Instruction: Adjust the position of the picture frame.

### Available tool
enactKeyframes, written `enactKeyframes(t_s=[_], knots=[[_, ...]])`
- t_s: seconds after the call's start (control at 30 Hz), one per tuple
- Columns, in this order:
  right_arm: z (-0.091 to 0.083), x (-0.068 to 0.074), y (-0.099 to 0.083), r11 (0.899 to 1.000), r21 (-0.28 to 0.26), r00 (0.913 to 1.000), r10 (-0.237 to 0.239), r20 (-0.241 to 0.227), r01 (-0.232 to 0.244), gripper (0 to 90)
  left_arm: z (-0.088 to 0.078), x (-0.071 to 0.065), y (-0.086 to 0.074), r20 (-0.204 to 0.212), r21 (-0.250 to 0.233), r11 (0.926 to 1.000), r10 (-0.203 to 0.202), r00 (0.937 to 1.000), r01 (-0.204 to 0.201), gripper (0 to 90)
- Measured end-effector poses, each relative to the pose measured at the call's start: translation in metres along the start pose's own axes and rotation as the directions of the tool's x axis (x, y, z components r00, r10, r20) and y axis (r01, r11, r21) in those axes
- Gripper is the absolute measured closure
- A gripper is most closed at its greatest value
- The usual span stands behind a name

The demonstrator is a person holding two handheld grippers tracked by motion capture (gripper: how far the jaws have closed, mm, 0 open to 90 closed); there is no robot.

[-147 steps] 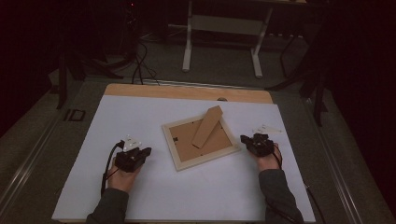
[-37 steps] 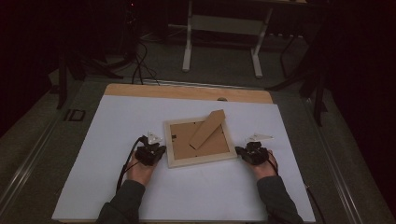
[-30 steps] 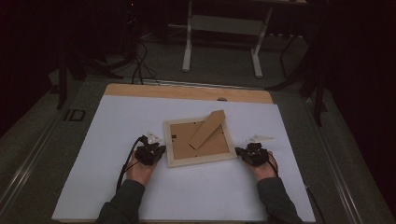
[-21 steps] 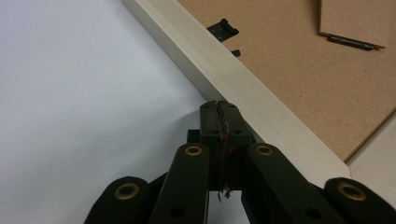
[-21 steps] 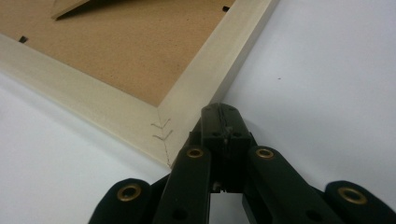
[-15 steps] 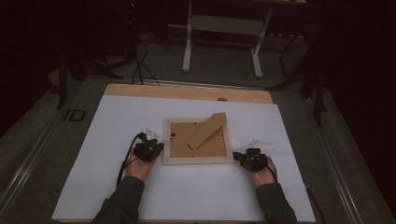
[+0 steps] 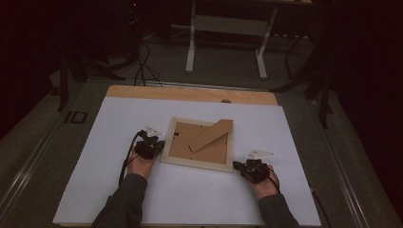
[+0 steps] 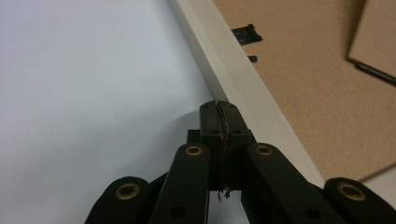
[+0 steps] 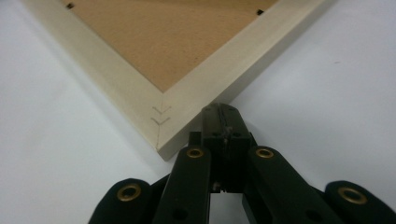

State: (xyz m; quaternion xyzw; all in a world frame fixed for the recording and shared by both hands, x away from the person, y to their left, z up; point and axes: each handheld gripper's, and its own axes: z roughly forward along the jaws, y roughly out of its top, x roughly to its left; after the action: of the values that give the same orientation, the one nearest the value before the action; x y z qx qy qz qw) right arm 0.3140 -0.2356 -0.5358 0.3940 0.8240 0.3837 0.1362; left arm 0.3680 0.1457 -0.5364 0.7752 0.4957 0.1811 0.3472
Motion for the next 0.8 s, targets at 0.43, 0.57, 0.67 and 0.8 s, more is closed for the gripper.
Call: enactKeyframes(t_s=[0.43,0.57,0.67,0.8], knots=[[-0.006,0.035,-0.007,0.996,0.025,0.9955,-0.08,-0.052,0.081,89.8,0.009,0.01,0.013,-0.04,0.018,0.9997,-0.016,0.9991,0.016,90.0],[-0.005,0.041,-0.007,0.995,0.025,0.993,-0.097,-0.068,0.098,89.9,0.011,0.013,0.015,-0.041,0.019,0.9994,-0.028,0.9988,0.029,90.0],[-0.005,0.042,-0.007,0.994,0.023,0.9918,-0.104,-0.074,0.106,89.8,0.011,0.014,0.015,-0.037,0.019,0.9993,-0.033,0.9988,0.034,90.0],[-0.004,0.04,-0.008,0.995,0.016,0.9914,-0.095,-0.09,0.097,89.7,0.011,0.014,0.015,-0.036,0.017,0.9993,-0.033,0.9988,0.033,90.0]])
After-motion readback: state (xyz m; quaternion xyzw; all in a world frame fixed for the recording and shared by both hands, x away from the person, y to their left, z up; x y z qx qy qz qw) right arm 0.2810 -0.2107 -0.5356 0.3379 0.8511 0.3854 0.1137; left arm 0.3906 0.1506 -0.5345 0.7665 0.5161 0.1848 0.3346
